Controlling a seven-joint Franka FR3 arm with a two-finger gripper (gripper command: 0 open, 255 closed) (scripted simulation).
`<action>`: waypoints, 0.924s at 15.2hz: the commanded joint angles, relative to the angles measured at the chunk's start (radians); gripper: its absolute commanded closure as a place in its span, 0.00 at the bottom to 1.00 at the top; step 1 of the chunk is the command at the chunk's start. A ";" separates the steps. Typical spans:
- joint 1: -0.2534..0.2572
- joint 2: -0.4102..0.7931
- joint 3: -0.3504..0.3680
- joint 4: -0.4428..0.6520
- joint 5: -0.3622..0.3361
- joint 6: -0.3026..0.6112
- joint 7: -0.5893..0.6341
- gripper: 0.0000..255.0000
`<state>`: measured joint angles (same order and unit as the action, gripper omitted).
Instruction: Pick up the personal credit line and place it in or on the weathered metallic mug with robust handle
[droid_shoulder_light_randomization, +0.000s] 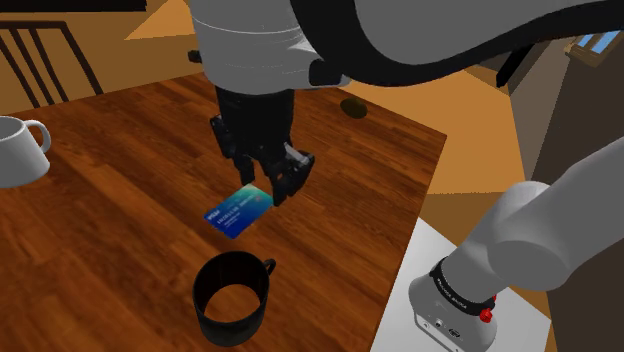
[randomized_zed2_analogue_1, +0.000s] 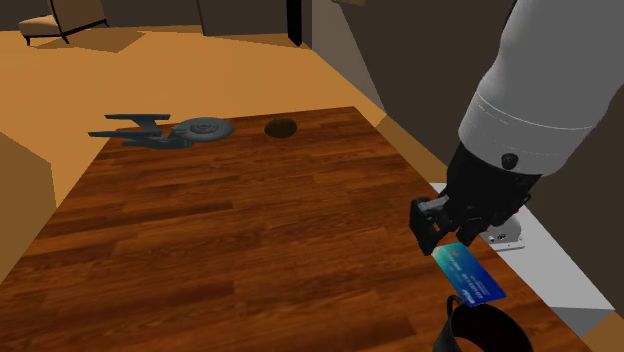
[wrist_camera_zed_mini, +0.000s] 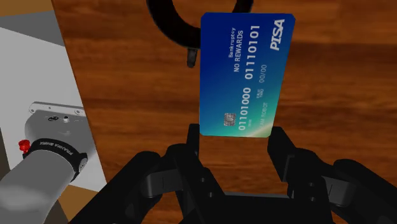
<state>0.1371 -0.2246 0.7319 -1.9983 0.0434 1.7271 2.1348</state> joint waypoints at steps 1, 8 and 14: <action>0.022 -0.012 0.028 -0.009 0.018 -0.002 0.045 1.00; 0.037 -0.002 0.063 -0.074 0.023 0.072 0.090 1.00; 0.036 0.021 0.078 -0.138 0.012 0.152 0.106 1.00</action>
<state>0.1728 -0.2090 0.8059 -2.1262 0.0582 1.8648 2.2358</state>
